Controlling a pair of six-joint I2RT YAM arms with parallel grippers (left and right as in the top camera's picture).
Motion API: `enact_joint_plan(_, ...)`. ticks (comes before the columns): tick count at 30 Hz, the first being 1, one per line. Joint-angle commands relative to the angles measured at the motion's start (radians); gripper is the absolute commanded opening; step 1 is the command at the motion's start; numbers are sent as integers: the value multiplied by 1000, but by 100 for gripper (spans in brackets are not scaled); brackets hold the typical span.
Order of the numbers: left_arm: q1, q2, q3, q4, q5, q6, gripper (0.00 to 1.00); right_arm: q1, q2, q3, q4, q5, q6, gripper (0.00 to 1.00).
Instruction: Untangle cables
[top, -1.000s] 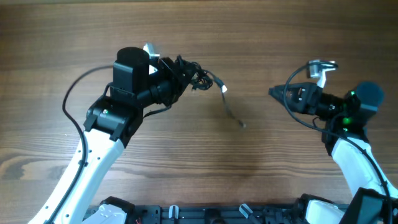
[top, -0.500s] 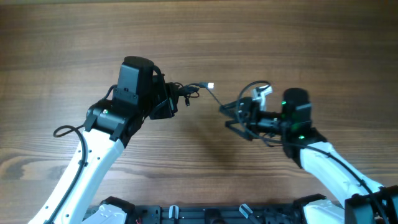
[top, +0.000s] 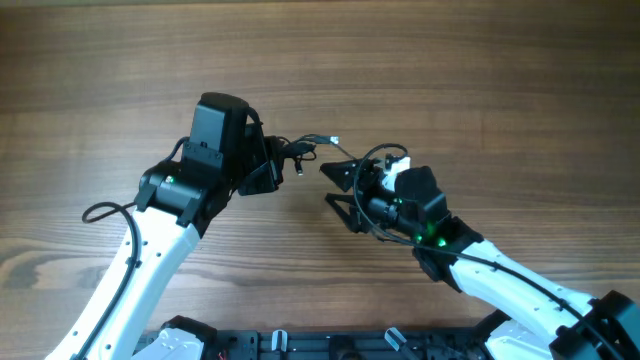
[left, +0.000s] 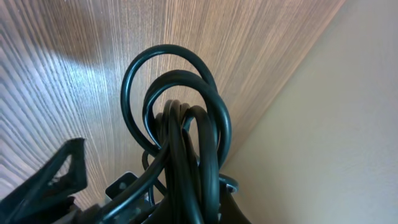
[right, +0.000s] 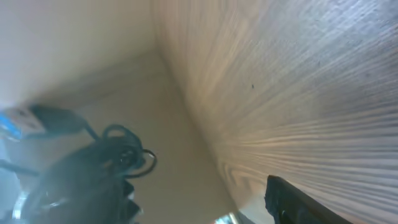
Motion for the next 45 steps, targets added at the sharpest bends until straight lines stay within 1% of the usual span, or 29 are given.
enact_joint_plan(1,-43,-9,-6,1,10,-49,4,6,4,-2,61,78,56,75)
enact_joint_plan(6,-101,-9,-6,2,8,-49,4,14,4,-2,74,48,58,75)
enact_joint_plan(12,-108,-9,-6,2,4,-49,4,86,5,-2,64,39,49,75)
enact_joint_plan(15,-99,-9,-6,0,-49,-49,4,90,5,-2,-63,44,17,77)
enact_joint_plan(16,-89,-9,-6,-6,-53,-49,4,90,5,-2,-121,43,18,82)
enact_joint_plan(17,-76,-9,-6,-18,-53,-49,4,90,5,-2,-165,33,18,91)
enact_joint_plan(19,-57,-9,-6,-36,-52,-49,4,91,5,-2,-209,-19,18,100)
enact_joint_plan(22,-37,-9,-6,-45,-52,-49,4,91,5,-2,-177,-149,21,100)
enact_joint_plan(24,-39,-9,-6,-43,-51,-49,4,91,5,-2,-127,-156,22,100)
enact_joint_plan(28,-72,-9,-6,-44,-51,-49,4,91,5,-2,3,-72,25,100)
enact_joint_plan(31,-94,-9,-6,-44,-51,-49,5,91,5,-2,-10,25,25,100)
enact_joint_plan(33,-108,-9,-6,-44,-40,-48,5,91,5,-2,-31,87,74,100)
enact_joint_plan(34,-115,-9,-6,-44,-27,-48,4,91,6,-2,-34,91,99,100)
enact_joint_plan(37,-123,-9,-6,-43,10,-49,4,91,7,-2,-36,91,103,100)
enact_joint_plan(39,-128,-9,-6,-44,27,-49,7,91,7,-2,-34,113,104,100)
enact_joint_plan(42,-145,-9,-6,-40,32,-49,7,91,8,-2,-31,135,157,100)
enact_joint_plan(45,-164,-9,-6,-3,32,-50,6,91,8,-2,-5,134,152,99)
